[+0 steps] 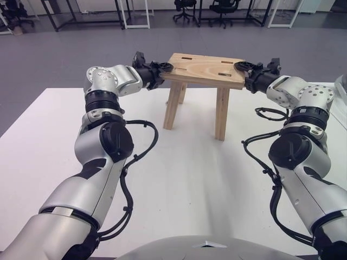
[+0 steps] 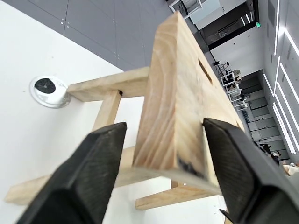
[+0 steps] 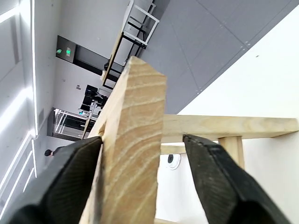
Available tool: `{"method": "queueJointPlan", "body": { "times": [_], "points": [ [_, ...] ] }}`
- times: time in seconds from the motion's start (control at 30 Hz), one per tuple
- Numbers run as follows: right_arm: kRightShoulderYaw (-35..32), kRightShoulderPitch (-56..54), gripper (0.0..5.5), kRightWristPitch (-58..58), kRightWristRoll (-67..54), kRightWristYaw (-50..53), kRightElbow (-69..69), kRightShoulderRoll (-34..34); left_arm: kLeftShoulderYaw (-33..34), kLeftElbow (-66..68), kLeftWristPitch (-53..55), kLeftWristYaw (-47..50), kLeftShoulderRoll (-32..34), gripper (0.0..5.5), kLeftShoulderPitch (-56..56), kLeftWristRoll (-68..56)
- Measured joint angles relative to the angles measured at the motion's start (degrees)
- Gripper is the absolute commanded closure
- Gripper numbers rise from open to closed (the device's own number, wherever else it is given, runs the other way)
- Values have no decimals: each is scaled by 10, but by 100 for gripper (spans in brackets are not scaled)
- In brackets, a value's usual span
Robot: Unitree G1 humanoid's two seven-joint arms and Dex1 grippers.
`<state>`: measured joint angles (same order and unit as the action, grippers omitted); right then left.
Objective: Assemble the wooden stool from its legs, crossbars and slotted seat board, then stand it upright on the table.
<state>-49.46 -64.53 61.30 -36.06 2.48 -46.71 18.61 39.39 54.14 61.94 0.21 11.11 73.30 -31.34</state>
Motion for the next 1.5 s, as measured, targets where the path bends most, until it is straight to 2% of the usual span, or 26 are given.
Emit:
{"method": "queueJointPlan", "body": {
  "times": [0.1,0.17,0.3,0.37,0.47,0.67,0.8,0.93,1.1,1.5],
  "points": [
    [7,1,106,10,-22,-4,-24,22,-19,2,10,-28,22,133,-4,-4],
    [10,6,101,19,-36,-13,-36,42,-22,-8,16,-45,53,94,-20,-8],
    [-4,41,101,18,-75,-52,-43,95,-8,-119,19,-96,83,89,-119,-37],
    [-39,98,101,53,-137,-135,-29,103,50,-208,-17,-156,72,89,-158,-119],
    [-73,162,101,95,-215,-223,37,96,86,-290,-74,-188,57,89,-237,-163],
    [-74,243,101,93,-271,-291,118,85,-37,-325,-358,-275,48,89,-430,-13],
    [-20,338,101,49,-219,-321,94,102,-49,-326,-463,-272,39,89,-497,13],
    [23,387,101,-10,-174,-345,74,99,-83,-350,-507,-264,26,89,-524,29],
    [72,401,101,-86,-139,-351,94,63,-117,-351,-551,-252,1,89,-560,50],
    [103,424,101,-94,-137,-343,142,32,-135,-397,-564,-229,-14,89,-594,46]
  ]
}}
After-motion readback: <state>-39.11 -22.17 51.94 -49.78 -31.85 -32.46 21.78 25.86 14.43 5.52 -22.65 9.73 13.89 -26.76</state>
